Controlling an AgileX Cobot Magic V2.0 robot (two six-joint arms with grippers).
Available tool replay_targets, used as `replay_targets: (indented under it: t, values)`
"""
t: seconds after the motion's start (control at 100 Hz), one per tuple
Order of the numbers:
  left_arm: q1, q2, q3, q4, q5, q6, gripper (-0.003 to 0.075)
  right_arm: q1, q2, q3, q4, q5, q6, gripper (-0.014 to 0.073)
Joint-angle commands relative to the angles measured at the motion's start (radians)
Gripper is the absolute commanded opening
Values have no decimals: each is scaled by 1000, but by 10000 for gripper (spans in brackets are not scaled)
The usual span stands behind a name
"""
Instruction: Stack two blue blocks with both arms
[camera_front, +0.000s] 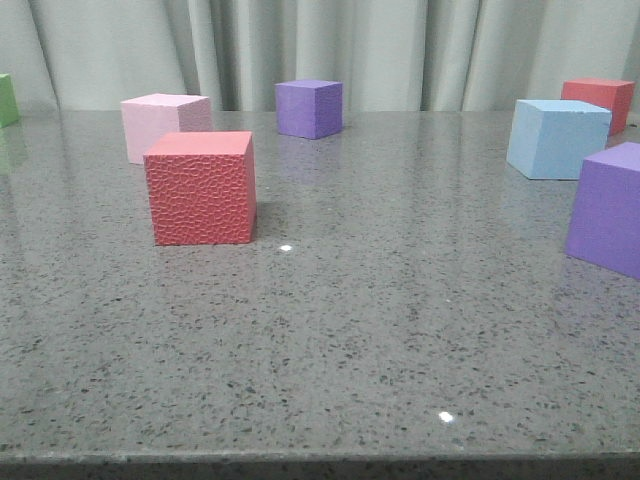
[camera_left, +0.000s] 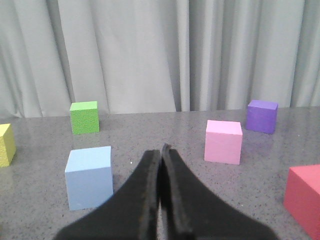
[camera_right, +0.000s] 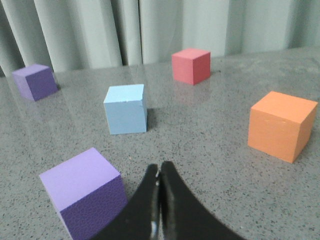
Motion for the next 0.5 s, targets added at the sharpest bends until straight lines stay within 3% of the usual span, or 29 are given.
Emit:
replay_targets:
  t: [0.0,0.31,0.4,0.49]
  values:
    - [-7,97,-120,-13,-37,1,-19,-6,88,-120,-4,22,-3,-62]
    - [-7,364,-350,-17,3,1,-3,-5,319,-333,2,152,-4,-62]
    - [-7,419,-390,-17,8,1,78,-5,360,-359,2,154,-9,-36]
    - [-7,455,-406,-17,8,1,225,-5,380,-369,2,151,-23,69]
